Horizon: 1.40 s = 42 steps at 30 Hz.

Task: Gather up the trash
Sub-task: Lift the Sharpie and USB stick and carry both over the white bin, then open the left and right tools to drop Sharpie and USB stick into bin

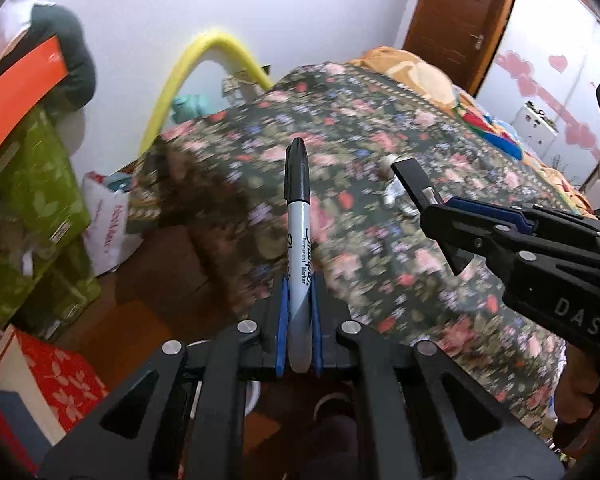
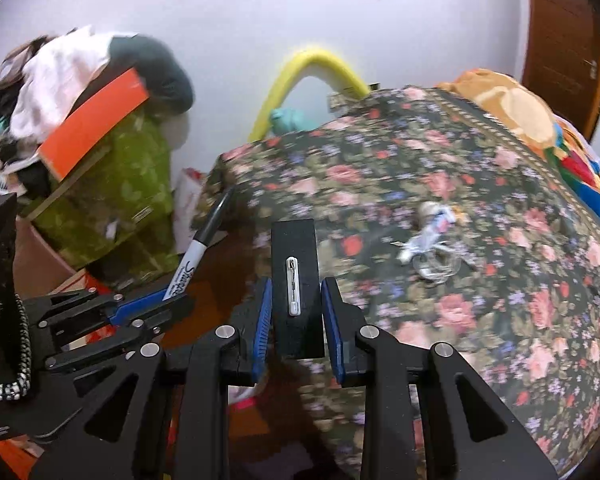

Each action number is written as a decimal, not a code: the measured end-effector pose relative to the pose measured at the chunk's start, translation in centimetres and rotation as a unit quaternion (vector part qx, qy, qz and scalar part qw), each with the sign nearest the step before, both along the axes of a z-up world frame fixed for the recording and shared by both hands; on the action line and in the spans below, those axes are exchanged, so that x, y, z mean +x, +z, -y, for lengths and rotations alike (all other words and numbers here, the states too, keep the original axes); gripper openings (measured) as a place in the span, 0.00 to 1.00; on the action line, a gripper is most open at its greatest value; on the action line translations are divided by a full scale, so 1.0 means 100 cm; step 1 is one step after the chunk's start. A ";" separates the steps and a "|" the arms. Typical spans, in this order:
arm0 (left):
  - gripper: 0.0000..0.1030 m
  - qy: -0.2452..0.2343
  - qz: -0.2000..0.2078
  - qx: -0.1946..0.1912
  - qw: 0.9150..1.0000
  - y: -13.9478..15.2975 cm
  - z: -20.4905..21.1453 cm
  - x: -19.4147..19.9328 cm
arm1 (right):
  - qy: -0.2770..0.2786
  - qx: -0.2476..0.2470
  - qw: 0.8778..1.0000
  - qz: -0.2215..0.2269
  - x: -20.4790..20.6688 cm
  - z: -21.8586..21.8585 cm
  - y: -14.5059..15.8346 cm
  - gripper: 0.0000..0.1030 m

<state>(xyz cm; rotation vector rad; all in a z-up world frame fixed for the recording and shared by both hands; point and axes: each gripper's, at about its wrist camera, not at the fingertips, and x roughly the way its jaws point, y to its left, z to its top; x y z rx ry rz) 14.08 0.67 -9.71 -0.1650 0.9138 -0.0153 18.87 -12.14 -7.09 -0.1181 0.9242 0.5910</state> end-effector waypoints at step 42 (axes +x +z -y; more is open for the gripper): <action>0.13 0.127 -0.212 -0.058 0.967 -0.192 -0.143 -0.038 | 0.142 -0.114 0.954 -0.237 -0.014 -0.174 -0.186 0.23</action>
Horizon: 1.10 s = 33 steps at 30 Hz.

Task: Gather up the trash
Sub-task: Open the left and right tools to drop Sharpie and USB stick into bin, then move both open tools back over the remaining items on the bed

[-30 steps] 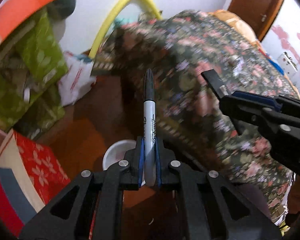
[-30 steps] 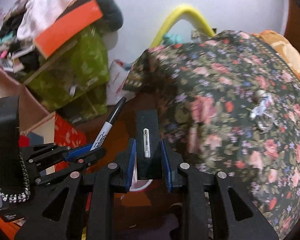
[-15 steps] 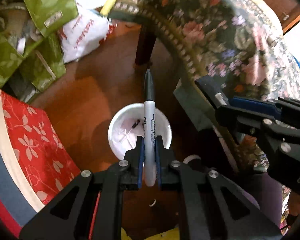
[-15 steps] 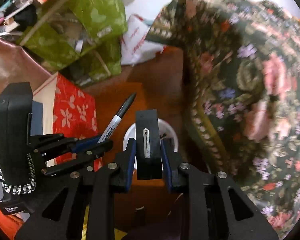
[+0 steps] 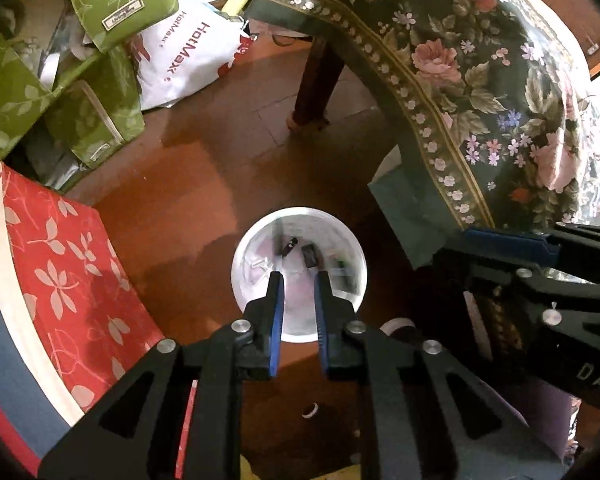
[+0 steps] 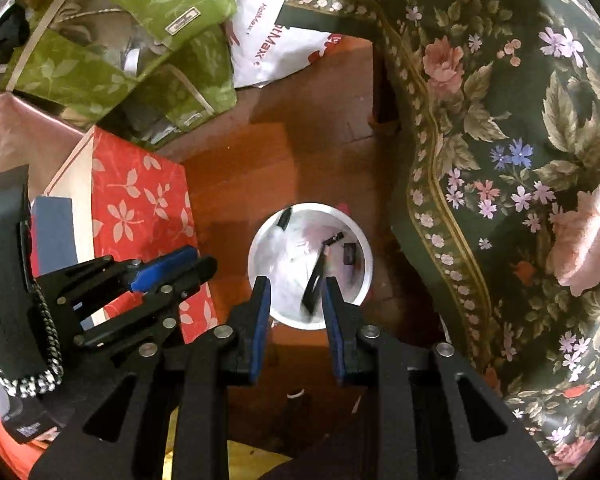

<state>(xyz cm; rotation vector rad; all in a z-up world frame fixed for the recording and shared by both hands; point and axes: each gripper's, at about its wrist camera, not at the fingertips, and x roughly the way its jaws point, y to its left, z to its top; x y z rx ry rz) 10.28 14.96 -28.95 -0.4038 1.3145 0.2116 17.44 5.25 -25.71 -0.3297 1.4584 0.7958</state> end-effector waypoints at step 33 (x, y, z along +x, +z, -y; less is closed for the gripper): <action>0.13 -0.087 0.199 0.087 0.972 0.180 0.125 0.036 | -0.149 0.119 0.964 0.185 0.020 0.167 0.166 0.23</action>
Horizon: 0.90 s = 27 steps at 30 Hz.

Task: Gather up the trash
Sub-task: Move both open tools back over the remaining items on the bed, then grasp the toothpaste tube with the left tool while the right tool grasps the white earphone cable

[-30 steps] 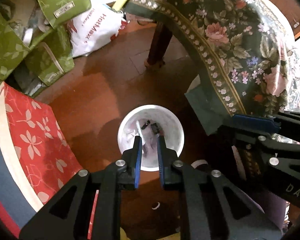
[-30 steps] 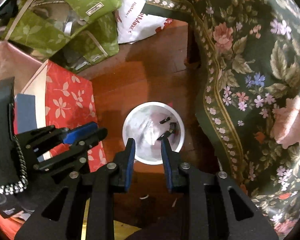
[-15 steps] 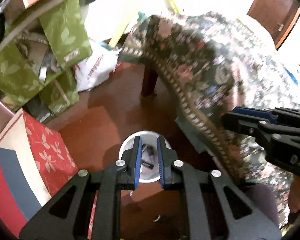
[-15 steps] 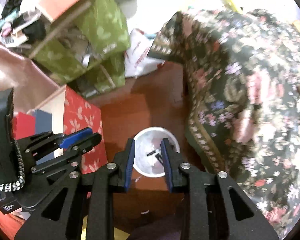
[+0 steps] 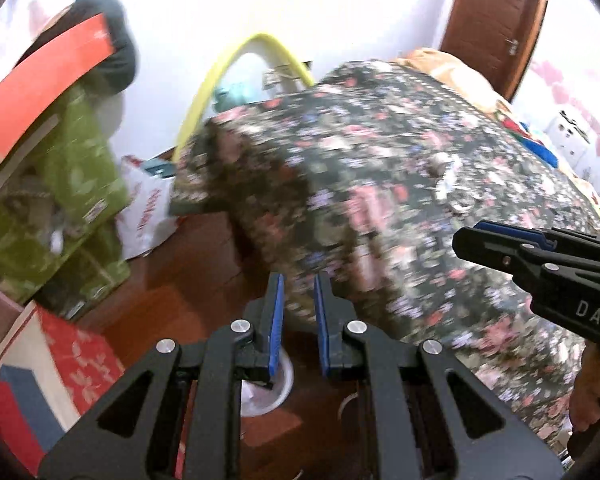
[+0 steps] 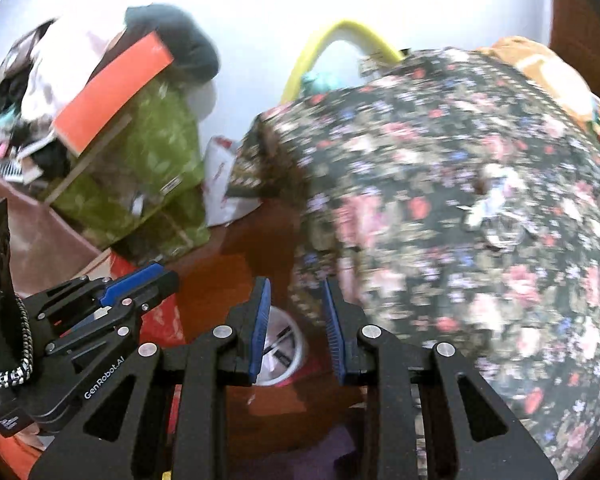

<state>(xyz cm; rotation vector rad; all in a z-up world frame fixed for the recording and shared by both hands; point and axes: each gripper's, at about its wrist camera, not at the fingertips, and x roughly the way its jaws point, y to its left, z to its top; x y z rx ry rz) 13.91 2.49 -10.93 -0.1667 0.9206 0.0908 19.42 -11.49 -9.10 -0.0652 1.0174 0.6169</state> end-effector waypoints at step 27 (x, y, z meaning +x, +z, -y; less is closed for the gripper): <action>0.51 -0.118 -0.043 -0.012 0.992 -0.077 0.161 0.189 | -0.154 -0.008 0.988 -0.012 0.138 0.191 -0.069 0.46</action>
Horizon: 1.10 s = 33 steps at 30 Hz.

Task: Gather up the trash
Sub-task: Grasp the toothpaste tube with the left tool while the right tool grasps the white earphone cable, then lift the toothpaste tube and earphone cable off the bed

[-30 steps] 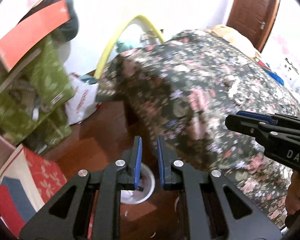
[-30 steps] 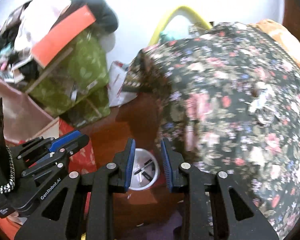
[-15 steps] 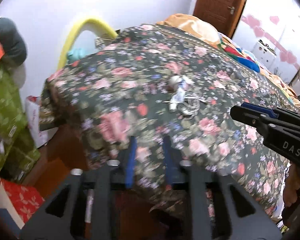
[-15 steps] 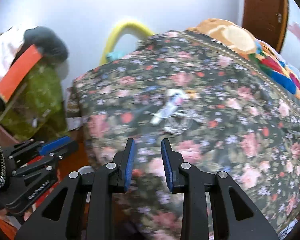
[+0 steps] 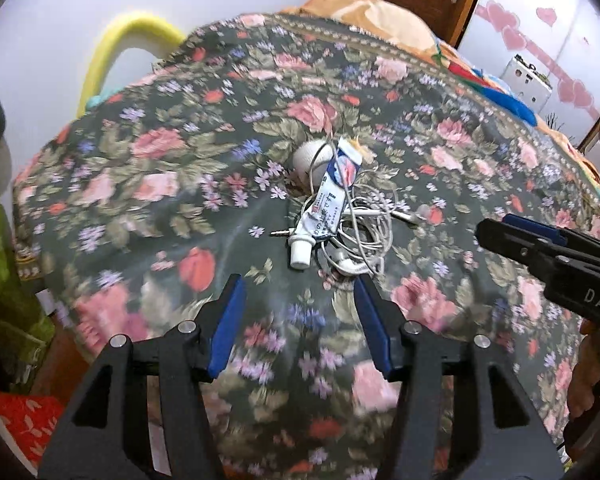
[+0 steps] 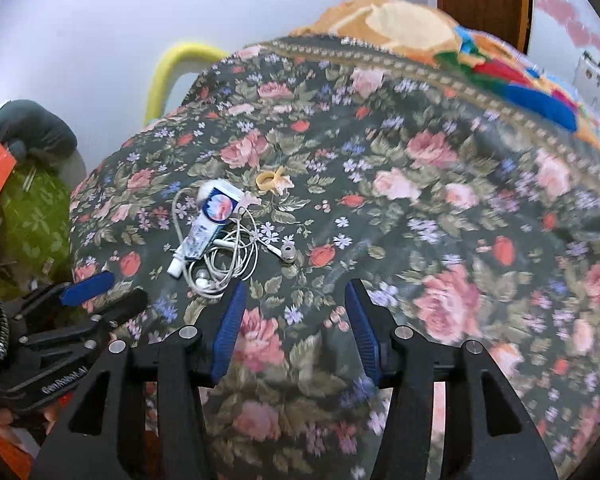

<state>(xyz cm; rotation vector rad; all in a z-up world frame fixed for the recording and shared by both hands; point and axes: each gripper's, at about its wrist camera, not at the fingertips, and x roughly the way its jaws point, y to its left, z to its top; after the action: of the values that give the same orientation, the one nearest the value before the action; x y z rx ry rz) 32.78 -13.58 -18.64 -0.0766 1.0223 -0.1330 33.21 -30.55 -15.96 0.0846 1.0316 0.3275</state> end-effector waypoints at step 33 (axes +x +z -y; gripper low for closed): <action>0.14 0.056 -0.006 0.007 0.998 -0.013 -0.058 -0.036 | 0.097 0.015 0.995 -0.008 0.037 -0.066 -0.031 0.65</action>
<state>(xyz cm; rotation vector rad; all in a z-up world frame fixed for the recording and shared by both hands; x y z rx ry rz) 29.19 -7.78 -19.89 -0.1214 1.0290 -0.0232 36.91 -23.99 -19.02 0.0130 1.0529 0.5194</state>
